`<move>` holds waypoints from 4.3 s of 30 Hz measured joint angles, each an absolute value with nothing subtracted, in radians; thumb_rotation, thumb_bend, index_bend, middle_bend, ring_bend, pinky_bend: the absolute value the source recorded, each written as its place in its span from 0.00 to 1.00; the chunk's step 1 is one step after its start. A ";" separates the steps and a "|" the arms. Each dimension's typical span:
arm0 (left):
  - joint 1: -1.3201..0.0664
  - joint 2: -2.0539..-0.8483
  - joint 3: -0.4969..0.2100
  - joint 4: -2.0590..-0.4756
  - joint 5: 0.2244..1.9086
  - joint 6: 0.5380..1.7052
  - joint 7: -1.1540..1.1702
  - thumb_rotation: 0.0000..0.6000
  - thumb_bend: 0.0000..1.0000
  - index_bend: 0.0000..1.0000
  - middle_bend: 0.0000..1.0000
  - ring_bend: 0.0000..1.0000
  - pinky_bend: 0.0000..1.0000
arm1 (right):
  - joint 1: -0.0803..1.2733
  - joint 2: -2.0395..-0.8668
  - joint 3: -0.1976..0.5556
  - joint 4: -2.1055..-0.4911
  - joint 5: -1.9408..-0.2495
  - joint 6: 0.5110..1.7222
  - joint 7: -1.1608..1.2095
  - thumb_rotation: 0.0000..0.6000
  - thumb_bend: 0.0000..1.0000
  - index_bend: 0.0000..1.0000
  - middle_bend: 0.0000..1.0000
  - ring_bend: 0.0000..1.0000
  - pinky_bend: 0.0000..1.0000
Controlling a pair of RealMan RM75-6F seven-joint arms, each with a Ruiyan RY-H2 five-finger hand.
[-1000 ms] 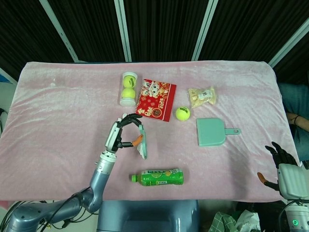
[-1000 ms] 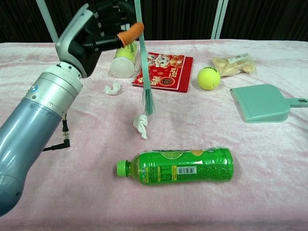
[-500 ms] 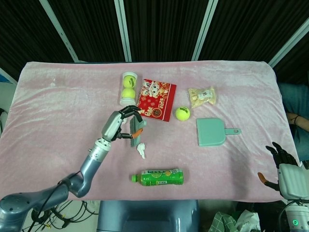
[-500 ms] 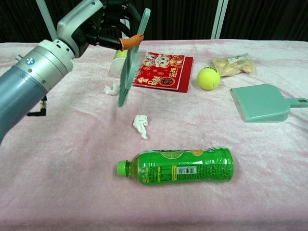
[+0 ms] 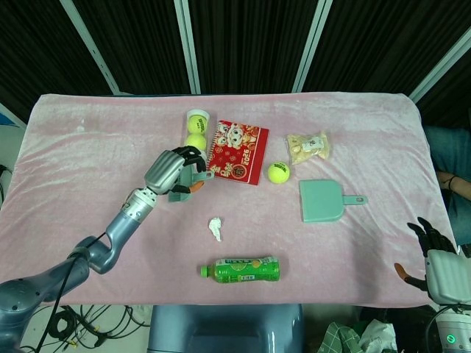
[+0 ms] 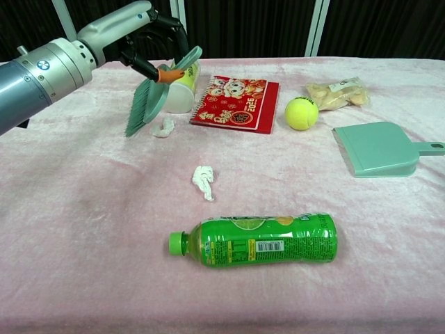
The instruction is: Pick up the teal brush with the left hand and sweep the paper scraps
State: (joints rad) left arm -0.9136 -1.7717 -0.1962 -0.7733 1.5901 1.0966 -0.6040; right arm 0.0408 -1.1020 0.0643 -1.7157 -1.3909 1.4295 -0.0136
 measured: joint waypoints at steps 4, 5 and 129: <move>-0.939 -1.779 -0.168 -0.695 1.598 1.045 -0.661 1.00 0.35 0.68 0.64 0.26 0.37 | 0.040 -1.104 0.065 -1.718 -1.389 1.432 -0.023 1.00 0.15 0.17 0.08 0.14 0.18; -0.945 -1.783 -0.160 -0.675 1.601 1.031 -0.675 1.00 0.35 0.68 0.64 0.26 0.37 | 0.040 -1.104 0.066 -1.718 -1.387 1.433 -0.025 1.00 0.15 0.17 0.08 0.14 0.18; -0.861 -1.220 -0.002 -1.339 1.391 0.869 -0.307 1.00 0.20 0.11 0.14 0.00 0.18 | 0.029 -1.095 0.081 -1.738 -1.352 1.429 -0.026 1.00 0.16 0.17 0.08 0.15 0.18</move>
